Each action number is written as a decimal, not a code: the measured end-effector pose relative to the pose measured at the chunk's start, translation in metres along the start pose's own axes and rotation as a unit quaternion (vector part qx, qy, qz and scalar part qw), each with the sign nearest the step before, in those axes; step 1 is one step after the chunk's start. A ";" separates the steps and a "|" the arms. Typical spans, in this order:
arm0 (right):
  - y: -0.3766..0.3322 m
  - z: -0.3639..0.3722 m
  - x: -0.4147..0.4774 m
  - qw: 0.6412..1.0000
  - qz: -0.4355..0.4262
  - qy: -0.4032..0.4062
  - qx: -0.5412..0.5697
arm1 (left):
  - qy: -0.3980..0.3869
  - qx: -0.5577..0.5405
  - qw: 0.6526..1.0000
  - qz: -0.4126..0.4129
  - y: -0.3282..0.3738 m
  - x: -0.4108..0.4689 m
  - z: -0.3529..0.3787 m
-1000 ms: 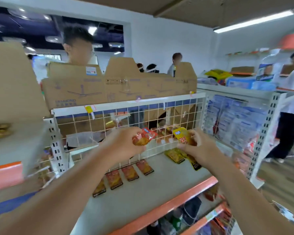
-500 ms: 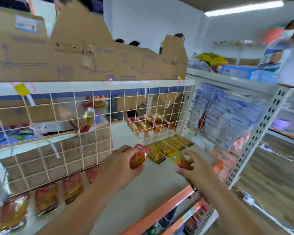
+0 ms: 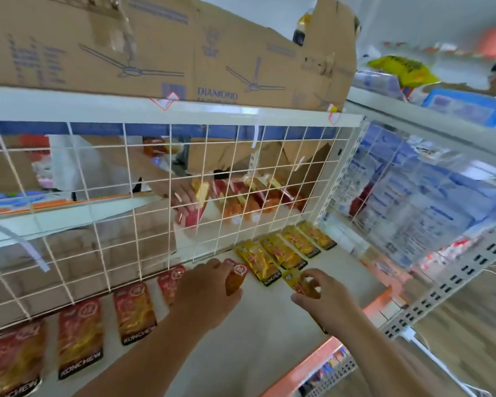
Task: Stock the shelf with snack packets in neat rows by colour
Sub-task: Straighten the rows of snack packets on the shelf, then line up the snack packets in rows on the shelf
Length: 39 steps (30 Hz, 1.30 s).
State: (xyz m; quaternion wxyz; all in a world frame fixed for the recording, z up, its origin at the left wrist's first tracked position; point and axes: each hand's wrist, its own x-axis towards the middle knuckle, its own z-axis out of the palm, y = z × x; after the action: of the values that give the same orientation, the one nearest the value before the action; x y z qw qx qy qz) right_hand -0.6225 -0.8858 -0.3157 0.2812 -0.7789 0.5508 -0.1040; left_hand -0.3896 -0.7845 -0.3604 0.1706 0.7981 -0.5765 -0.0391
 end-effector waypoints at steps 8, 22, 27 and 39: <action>0.017 0.010 0.059 0.997 -0.054 -0.063 0.008 | 0.003 0.004 0.999 -0.050 0.005 0.014 0.053; 0.025 -0.002 0.162 0.952 -0.244 -0.184 -0.004 | 0.046 0.024 0.972 -0.229 0.059 0.001 0.087; 0.023 -0.001 0.165 0.943 -0.264 -0.203 -0.002 | 0.006 0.023 0.960 -0.280 0.072 0.020 0.088; 0.025 -0.004 0.167 0.943 -0.266 -0.196 0.031 | 0.018 0.006 0.947 -0.321 0.062 0.048 0.091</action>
State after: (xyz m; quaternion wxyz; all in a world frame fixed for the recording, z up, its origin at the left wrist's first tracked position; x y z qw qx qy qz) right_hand -0.5822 -1.0461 -0.3505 0.3700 -0.8927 0.2544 -0.0377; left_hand -0.4535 -0.8676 -0.4196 0.1549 0.9424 -0.2871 -0.0744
